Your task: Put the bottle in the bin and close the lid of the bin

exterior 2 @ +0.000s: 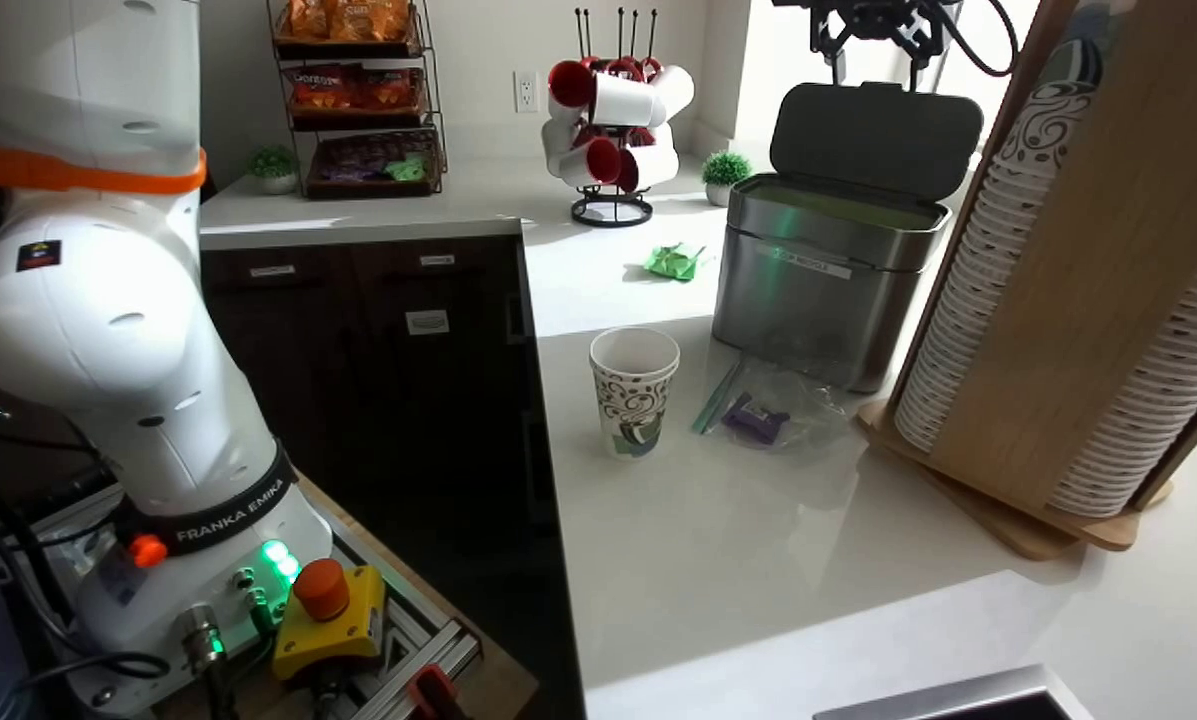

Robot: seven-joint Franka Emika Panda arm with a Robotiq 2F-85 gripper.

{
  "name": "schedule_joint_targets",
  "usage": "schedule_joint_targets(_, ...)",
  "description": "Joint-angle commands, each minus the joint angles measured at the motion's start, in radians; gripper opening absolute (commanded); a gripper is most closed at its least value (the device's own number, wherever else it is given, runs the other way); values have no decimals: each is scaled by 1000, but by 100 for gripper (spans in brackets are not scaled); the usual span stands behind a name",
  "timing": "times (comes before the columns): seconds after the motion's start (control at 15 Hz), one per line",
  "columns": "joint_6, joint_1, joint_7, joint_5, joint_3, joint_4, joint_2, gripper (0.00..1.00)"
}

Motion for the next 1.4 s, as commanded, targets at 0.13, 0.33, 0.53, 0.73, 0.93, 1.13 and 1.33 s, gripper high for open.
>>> schedule_joint_targets(0.13,-252,-15,-91,-18,5,8,-25,100)
schedule_joint_targets(0.33,-336,-9,-99,-34,-1,6,-28,100)
schedule_joint_targets(0.53,-361,-10,-101,-38,-3,2,-38,100)
schedule_joint_targets(0.73,-369,-6,-98,-49,-6,-10,-59,100)
schedule_joint_targets(0.93,-446,3,-79,-83,-13,-32,-95,100)
schedule_joint_targets(1.13,-499,8,-67,-136,-10,-86,-152,100)
schedule_joint_targets(1.33,-494,22,-63,-176,-25,-160,-217,100)
